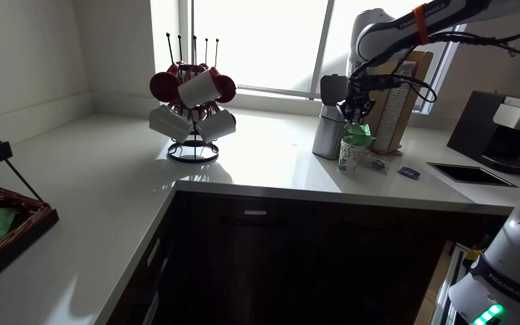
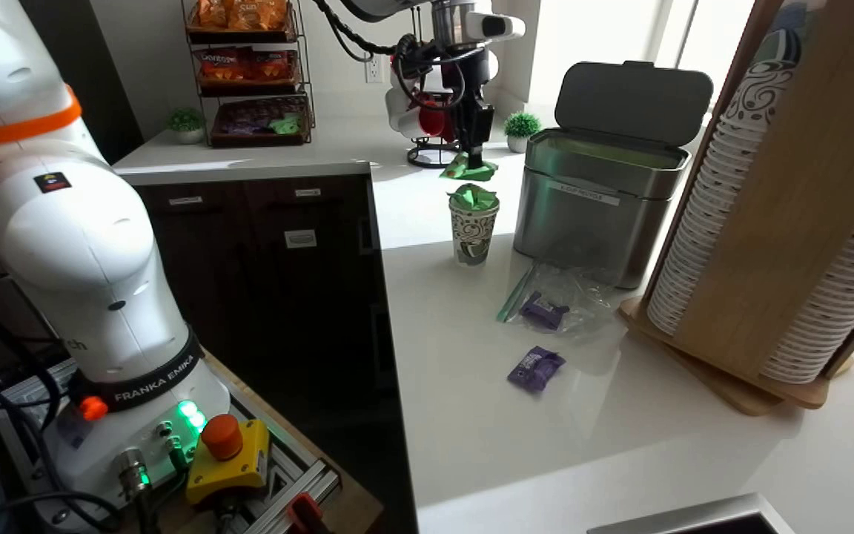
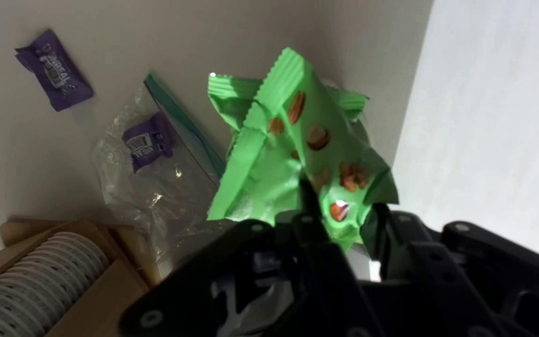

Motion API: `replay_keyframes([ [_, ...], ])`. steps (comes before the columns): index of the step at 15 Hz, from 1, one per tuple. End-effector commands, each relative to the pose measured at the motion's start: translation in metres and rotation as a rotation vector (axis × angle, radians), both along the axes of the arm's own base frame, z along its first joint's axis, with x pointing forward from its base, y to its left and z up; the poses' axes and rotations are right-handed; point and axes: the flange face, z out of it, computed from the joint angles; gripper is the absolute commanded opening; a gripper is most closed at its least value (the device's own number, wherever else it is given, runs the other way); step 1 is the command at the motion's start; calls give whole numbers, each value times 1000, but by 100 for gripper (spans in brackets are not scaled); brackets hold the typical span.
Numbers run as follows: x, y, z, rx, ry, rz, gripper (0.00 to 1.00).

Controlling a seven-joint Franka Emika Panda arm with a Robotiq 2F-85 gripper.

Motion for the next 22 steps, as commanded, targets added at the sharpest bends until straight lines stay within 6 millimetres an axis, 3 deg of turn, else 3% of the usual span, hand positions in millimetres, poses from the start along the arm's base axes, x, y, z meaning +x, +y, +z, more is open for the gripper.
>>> replay_keyframes([
  [1,-23,-4,3,-2,29,-6,6],
  [9,-37,-9,-13,10,44,-51,6],
  [22,-21,-30,-29,67,37,-207,6],
])
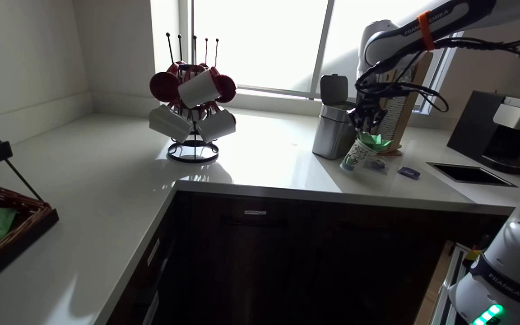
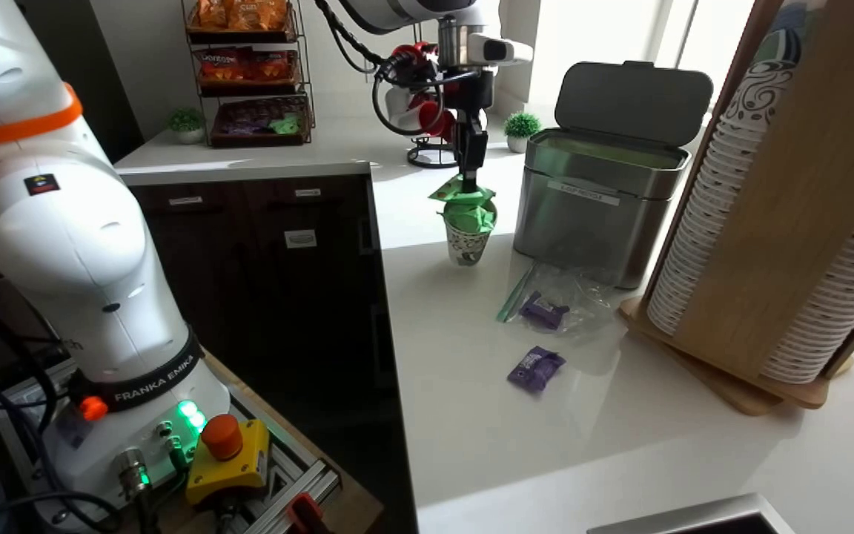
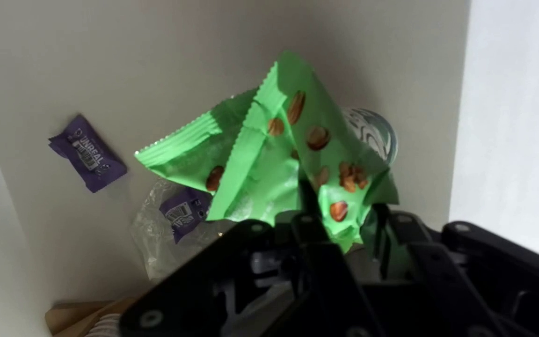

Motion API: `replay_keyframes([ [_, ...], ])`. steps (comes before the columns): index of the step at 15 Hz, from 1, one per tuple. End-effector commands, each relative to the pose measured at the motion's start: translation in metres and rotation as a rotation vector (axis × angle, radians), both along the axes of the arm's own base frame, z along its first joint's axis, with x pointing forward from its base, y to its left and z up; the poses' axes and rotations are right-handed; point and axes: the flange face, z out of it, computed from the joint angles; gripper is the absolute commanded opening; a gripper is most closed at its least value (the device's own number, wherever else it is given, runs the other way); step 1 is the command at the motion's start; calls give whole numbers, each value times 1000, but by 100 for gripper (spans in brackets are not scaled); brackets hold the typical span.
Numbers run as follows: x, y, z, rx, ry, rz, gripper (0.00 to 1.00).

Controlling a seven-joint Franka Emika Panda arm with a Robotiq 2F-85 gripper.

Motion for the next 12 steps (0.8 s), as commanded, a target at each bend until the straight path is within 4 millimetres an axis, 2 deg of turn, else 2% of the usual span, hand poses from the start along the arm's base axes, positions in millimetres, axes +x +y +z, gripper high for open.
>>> replay_keyframes([
  [1,7,-2,-3,22,-11,-39,6],
  [8,24,9,5,33,-61,-54,6],
  [12,43,19,5,22,-83,-63,6],
])
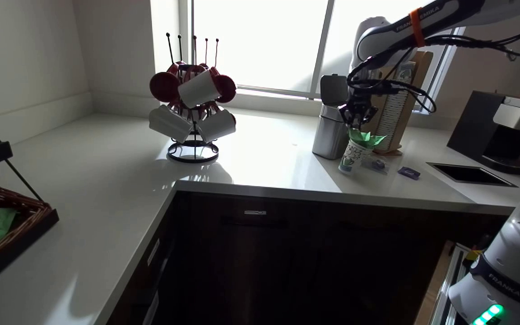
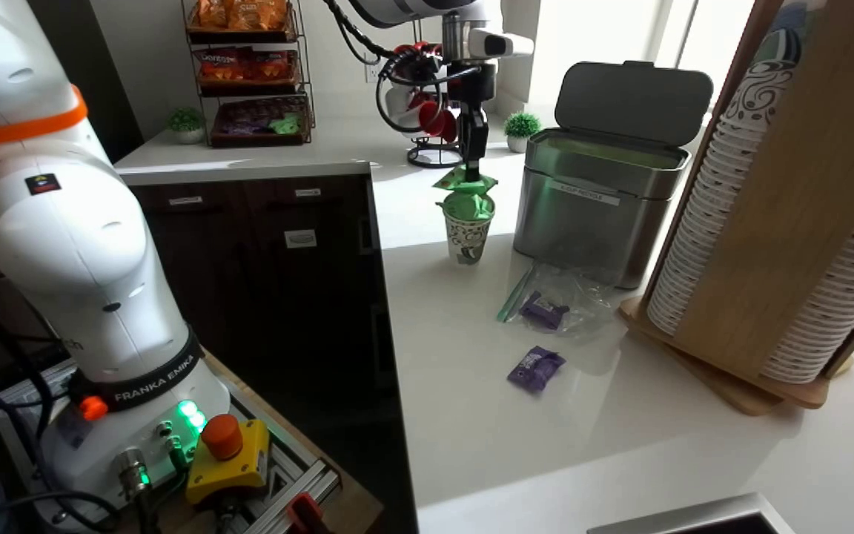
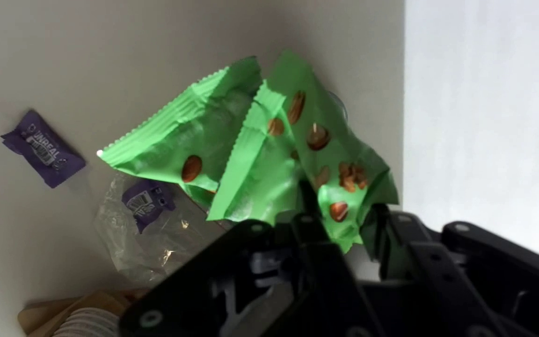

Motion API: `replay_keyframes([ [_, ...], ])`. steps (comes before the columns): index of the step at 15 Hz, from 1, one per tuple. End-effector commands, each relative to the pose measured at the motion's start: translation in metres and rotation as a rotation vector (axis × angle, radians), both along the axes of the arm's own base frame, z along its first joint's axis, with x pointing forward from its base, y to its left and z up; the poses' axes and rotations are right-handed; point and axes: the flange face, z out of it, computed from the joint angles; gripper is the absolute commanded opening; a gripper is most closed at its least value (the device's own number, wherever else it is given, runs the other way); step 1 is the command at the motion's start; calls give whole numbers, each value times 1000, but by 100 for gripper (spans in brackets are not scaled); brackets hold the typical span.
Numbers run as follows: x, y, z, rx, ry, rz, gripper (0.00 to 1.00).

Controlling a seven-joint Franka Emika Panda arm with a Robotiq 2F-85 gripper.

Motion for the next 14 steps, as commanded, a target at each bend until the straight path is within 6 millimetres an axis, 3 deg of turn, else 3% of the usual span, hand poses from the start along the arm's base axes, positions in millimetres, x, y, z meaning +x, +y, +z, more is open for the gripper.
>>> replay_keyframes([
  [1,21,8,1,3,-37,-28,6],
  [8,42,4,34,14,-199,-82,6],
  [14,49,3,33,20,-200,-83,6],
])
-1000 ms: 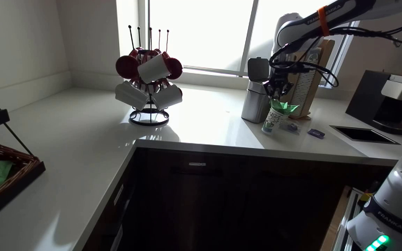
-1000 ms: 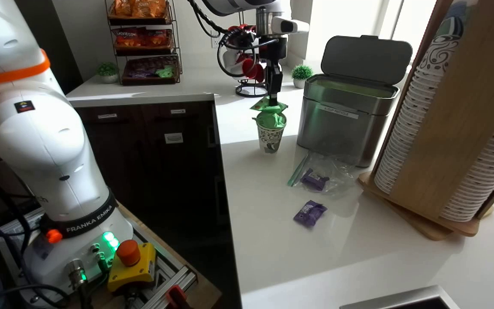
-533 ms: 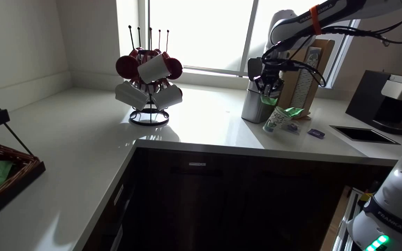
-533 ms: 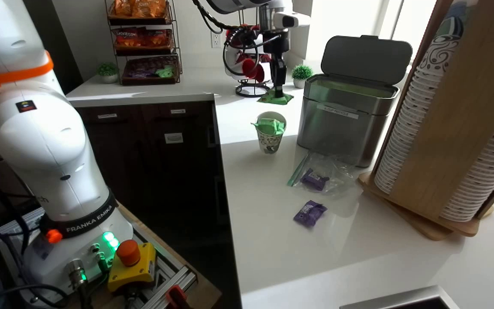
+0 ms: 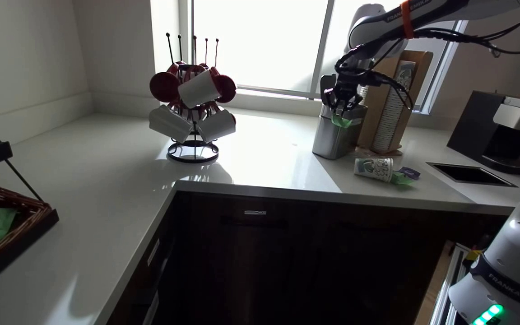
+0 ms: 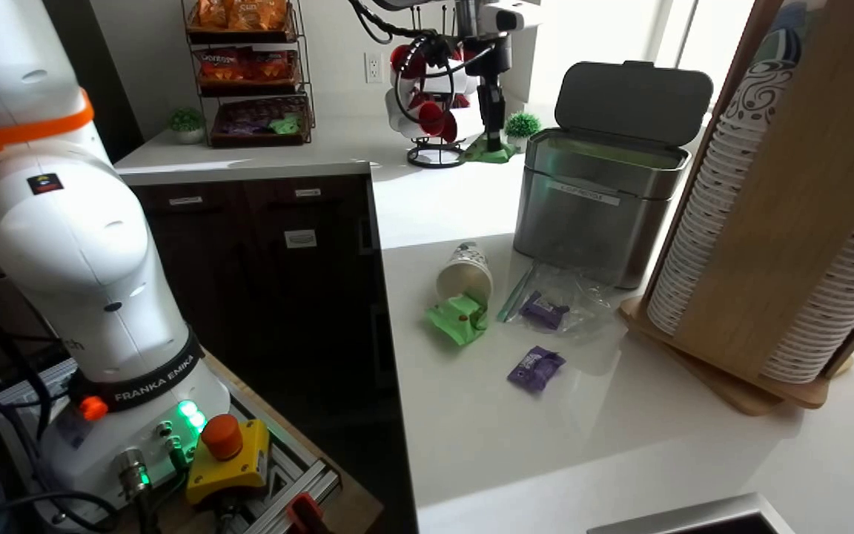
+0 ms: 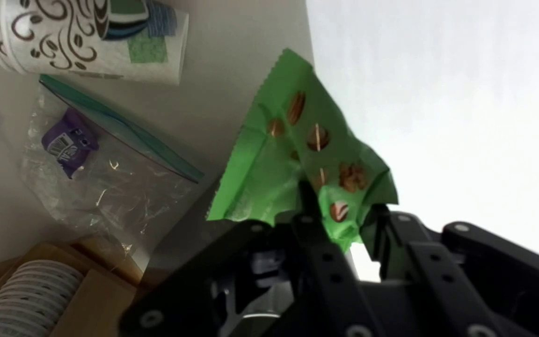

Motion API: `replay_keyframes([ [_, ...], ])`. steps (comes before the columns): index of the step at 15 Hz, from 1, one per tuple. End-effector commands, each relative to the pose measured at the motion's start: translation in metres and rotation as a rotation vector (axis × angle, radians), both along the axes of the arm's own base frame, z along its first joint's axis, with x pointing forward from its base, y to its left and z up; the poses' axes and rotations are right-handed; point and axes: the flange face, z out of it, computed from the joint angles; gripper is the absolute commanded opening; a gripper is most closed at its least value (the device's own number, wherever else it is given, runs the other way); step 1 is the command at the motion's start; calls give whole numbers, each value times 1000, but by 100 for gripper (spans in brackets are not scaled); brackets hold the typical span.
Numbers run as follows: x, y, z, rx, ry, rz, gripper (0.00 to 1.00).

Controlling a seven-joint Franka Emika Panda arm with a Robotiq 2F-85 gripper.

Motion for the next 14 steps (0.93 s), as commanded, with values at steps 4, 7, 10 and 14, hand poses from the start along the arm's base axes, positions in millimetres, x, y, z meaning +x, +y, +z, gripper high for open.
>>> replay_keyframes([
  [4,-19,-4,-11,-39,67,20,6],
  [7,-48,-10,-24,-61,102,22,6],
  [10,-84,-19,-42,-44,143,-6,6],
  [14,-134,-41,-52,4,134,-173,6],
])
